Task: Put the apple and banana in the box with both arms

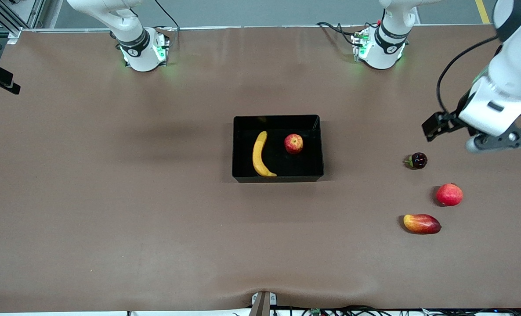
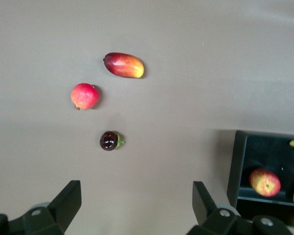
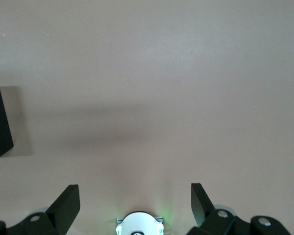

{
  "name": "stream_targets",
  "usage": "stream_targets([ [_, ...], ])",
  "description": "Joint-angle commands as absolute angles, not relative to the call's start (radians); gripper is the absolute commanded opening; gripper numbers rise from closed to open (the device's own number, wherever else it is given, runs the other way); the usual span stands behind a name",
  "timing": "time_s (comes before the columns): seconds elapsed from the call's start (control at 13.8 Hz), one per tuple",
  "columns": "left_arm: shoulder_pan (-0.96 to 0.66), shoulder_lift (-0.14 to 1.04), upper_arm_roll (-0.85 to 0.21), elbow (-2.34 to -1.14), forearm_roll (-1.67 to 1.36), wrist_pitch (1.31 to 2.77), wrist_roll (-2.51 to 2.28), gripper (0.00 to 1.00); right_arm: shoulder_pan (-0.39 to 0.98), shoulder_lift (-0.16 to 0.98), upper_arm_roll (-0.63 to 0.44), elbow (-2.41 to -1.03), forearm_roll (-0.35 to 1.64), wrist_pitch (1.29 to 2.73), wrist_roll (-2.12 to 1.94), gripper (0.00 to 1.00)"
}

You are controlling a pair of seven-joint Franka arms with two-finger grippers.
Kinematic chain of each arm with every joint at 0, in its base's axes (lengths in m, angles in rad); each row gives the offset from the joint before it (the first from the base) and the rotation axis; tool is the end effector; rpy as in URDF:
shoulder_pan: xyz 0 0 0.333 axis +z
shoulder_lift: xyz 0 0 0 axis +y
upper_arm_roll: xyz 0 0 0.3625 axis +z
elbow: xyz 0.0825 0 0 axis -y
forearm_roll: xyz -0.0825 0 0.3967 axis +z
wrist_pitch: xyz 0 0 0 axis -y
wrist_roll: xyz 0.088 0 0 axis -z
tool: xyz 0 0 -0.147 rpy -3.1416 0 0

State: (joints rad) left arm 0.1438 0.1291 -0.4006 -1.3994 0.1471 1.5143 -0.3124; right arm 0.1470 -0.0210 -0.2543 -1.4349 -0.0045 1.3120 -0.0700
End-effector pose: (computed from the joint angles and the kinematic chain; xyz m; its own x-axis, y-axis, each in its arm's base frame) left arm 0.5942 -0.1152 0.6391 0.9975 0.0652 0.0260 0.0674 -0.9934 -0.0930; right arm 0.5233 -0.0590 0.6851 0.9941 -0.0373 -0.1021 -0.0383 -0.9992 -0.0080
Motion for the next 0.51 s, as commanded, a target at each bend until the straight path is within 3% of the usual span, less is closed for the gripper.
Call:
stream_targets([
  [0.0,0.074,-0.027,-0.247,-1.563,0.04,1.532,-0.202,1.0,0.146,-0.023,-0.252,-1.43,0.008,1.312,-0.095,1.0],
  [0.44,-0.035,-0.173,-0.069,-1.695,0.011,1.539,-0.123,1.0,0.133,-0.023,-0.252,-1.43,0.008,1.302,-0.092,1.0],
])
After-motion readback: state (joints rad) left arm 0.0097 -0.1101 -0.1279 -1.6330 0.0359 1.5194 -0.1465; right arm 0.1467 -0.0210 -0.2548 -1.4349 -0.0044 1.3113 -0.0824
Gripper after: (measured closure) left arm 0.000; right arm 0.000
